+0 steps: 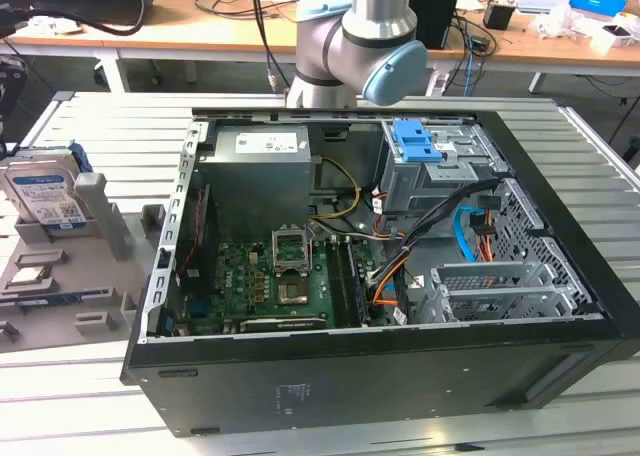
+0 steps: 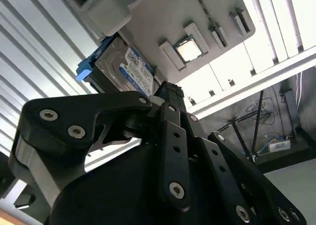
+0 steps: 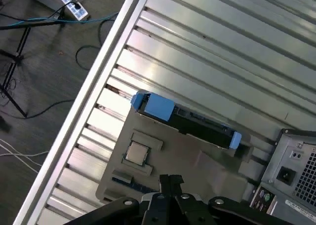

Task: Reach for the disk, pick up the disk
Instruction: 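Pick up the disk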

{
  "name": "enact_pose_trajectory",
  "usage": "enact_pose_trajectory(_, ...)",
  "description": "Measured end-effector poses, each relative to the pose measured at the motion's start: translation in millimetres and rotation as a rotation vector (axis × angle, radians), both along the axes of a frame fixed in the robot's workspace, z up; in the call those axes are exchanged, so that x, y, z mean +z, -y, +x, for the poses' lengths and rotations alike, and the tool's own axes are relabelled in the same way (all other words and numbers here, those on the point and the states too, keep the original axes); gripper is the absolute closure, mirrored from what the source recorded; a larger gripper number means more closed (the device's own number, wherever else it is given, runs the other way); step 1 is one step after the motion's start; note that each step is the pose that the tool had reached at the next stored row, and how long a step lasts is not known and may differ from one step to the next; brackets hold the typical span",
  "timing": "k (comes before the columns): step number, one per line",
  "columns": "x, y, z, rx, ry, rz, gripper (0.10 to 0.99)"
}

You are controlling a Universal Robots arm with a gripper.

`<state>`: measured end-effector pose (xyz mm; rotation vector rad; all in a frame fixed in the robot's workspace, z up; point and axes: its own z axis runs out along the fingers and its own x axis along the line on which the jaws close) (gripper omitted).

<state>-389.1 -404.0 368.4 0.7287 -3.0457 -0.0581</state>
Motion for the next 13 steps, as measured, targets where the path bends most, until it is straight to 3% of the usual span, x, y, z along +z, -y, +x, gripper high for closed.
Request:
enact_pose_trajectory(1, 0.0, 0.0, 0.0, 0.051, 0.0001, 0.000, 0.980)
enact_pose_trajectory(3, 0.0, 0.0, 0.0, 0.076, 0.0000, 0.000, 0.980)
enact_pose_trajectory(5, 0.0, 0.0, 0.0, 0.137, 0.0000, 0.000, 0.980)
enact_pose_trajectory(13, 0.0, 0.0, 0.0, 0.262, 0.0000, 0.000, 0.980)
